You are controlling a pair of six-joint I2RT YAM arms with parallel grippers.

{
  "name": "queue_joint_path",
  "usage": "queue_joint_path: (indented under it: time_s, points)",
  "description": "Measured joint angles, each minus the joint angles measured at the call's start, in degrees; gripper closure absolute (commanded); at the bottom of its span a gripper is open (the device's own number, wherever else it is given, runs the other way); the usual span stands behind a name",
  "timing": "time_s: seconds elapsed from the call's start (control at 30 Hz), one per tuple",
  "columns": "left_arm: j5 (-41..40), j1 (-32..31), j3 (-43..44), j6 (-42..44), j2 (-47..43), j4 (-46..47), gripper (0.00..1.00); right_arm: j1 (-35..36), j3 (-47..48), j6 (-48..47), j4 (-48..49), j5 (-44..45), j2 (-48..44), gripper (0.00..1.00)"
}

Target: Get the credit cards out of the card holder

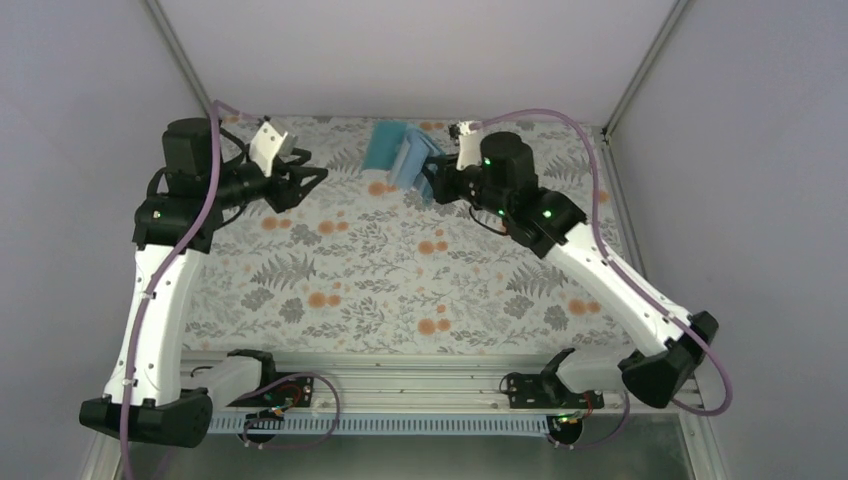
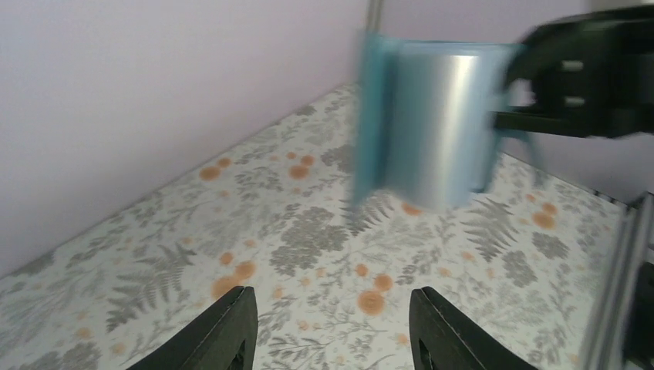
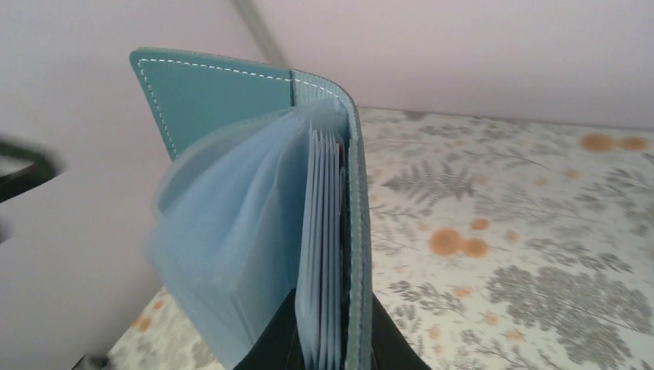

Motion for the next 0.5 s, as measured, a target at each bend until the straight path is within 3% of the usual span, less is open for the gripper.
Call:
queue_joint_path:
  time_s: [0.2,0.5]
  points:
    - [2.78,-6.88,-0.48,2.71,0.17,-1.27,0.54,2.45,10.25,2.99,-4.35,10.67,13.05,0.96]
    - [0.46,-17.16,-4.07,7.61,4.37,-2.93,0.62,4.26,13.94,4.61,-4.46,3.41,22.75,0.96]
